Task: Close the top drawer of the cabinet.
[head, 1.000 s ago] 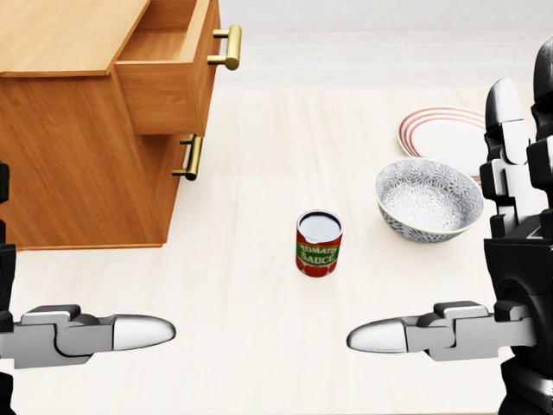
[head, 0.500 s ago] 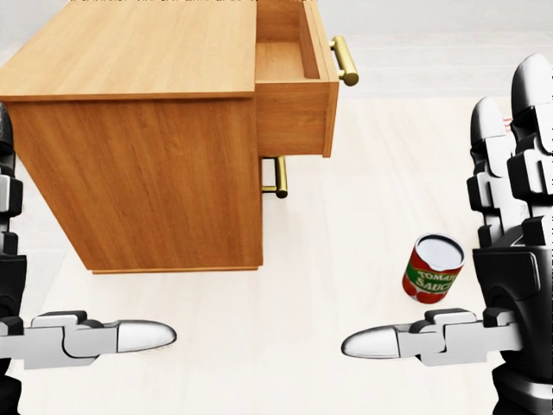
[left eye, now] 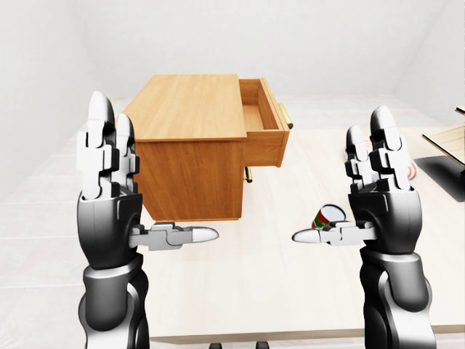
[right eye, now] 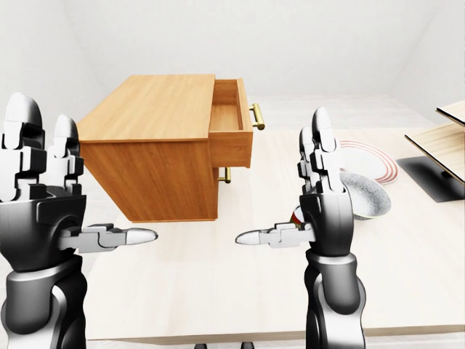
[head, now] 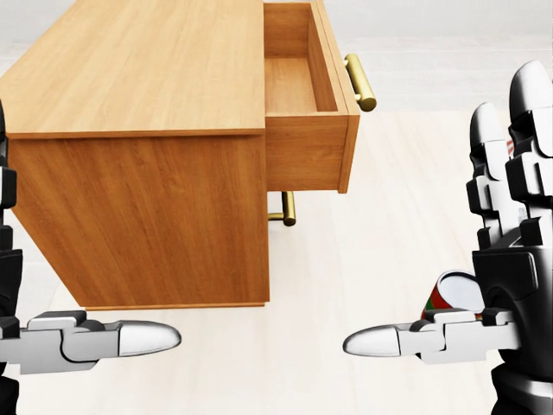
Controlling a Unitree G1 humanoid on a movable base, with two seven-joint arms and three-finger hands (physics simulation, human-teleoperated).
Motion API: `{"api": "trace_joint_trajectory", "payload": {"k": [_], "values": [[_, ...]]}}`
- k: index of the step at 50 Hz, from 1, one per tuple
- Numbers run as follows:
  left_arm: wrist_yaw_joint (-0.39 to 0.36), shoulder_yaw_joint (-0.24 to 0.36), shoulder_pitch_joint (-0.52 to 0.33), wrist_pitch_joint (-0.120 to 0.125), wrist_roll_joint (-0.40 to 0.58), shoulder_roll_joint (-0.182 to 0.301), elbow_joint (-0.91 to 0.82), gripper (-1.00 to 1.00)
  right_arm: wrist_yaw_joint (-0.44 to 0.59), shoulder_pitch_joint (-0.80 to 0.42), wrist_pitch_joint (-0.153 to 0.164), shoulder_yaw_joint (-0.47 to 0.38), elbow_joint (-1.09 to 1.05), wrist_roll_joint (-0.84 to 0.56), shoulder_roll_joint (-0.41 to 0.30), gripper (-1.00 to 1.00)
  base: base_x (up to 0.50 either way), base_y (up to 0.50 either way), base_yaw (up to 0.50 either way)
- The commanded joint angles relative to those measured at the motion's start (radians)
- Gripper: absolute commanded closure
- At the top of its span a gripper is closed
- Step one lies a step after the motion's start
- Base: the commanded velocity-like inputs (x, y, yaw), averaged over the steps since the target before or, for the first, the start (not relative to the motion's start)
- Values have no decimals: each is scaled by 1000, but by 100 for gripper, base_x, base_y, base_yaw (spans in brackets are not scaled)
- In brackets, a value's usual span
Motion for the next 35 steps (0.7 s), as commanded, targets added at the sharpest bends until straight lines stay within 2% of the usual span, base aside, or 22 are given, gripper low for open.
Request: {"api": "trace_joint_trajectory", "payload": {"k": [1, 19, 35], "values": [[0, -3, -9, 0, 2, 1, -10, -100, 3, -4, 0, -2, 4, 1, -4, -100, 39, -17, 0], [-9, 18, 19, 0, -13, 2, 70, -100, 9, -3, 0, -1, 23, 0, -4, -100, 39, -10, 0], [-7, 10, 54, 0, -6, -5, 83, -100, -51, -35, 0, -24, 58, -7, 1, -100, 1, 0, 0]]}}
